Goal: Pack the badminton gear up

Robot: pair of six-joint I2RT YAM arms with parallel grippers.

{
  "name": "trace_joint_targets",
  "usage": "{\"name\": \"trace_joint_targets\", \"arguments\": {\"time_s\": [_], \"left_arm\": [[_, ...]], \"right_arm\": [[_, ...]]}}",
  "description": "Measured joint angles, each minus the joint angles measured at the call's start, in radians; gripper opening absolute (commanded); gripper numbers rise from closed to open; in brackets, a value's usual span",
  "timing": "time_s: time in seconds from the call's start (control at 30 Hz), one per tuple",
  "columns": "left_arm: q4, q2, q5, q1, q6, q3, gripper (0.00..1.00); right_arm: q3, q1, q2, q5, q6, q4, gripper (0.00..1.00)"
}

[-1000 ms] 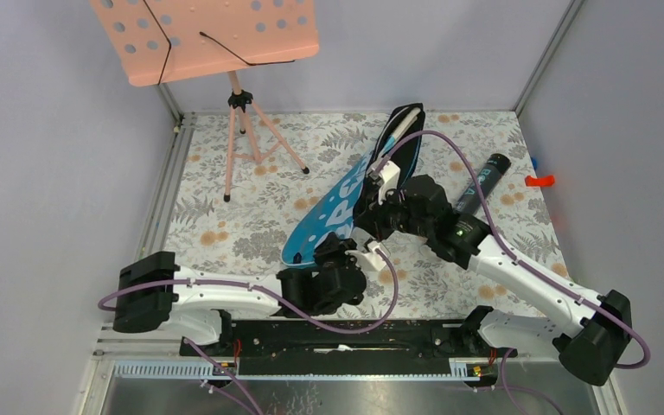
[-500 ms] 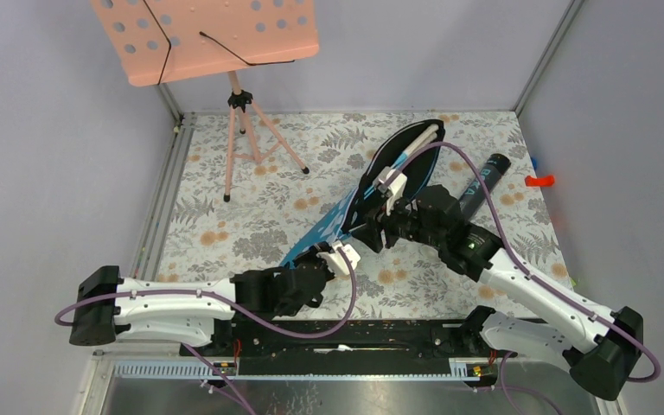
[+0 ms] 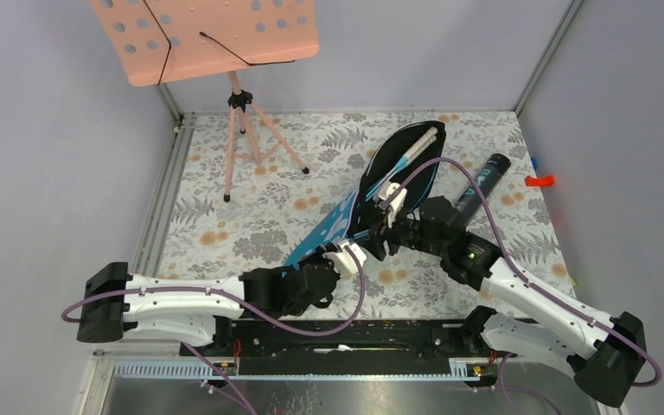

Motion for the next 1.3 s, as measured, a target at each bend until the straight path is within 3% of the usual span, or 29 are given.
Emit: {"name": "trace_joint_targets", "arguments": {"time_s": [0.67, 1.0, 1.3], "left_arm": [[-0.035, 0.032, 0.012, 0.006, -0.042, 0.040, 0.00], [-0.037, 0.037, 0.017, 0.015, -0.045, 0.042, 0.00], [-0.035, 0.034, 0.036, 0.028, -0.044, 0.042, 0.00]], "right_arm": [[0.006, 0.017, 0.101, 0.021, 0.113, 0.113, 0.56], [0.007, 0.042, 0.134, 0.028, 0.068, 0.106, 0.55], [0.008, 0.048, 0.125, 0.058, 0.027, 0.084, 0.35]]}}
